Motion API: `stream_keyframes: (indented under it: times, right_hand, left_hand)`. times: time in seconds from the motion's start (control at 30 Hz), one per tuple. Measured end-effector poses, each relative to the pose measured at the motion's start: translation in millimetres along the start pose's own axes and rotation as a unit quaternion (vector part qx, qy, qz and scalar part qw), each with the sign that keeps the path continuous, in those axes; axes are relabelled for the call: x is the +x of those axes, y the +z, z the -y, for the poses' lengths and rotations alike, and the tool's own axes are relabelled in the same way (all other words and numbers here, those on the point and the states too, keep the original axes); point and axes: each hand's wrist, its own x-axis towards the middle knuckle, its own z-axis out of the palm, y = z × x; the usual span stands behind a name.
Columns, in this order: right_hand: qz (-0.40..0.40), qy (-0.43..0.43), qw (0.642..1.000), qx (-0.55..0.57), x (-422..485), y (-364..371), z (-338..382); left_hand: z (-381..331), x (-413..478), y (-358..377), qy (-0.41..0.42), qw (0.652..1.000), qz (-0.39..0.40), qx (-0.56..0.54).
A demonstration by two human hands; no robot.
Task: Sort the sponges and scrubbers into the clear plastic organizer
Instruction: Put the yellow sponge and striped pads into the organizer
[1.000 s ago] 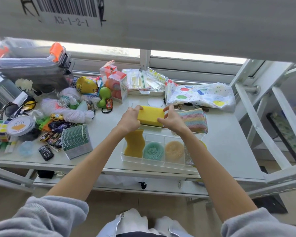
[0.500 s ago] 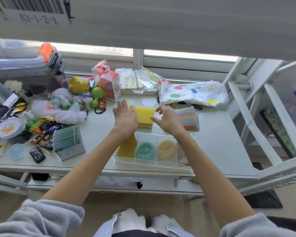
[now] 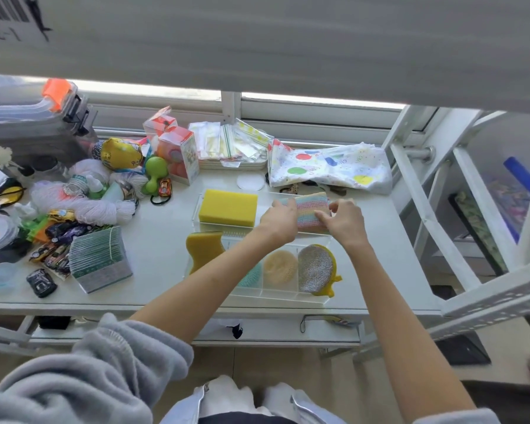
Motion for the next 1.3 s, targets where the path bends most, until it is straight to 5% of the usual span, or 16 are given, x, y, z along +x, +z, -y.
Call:
stream_keyframes:
  times: [0.83, 1.03, 1.3]
  right_hand:
    - [0.055, -0.081, 0.959, -0.266, 0, 21, 4]
    - [0.007, -0.102, 0.953, -0.284, 1, 23, 6]
    - [0.045, -0.155, 0.961, -0.225, 3, 28, 7]
  left_hand:
    - [8, 5, 12, -0.057, 0.997, 0.006, -0.053]
    - [13, 7, 15, -0.038, 0.998, -0.009, -0.048]
    - [12, 3, 23, -0.022, 0.999, -0.048, -0.010]
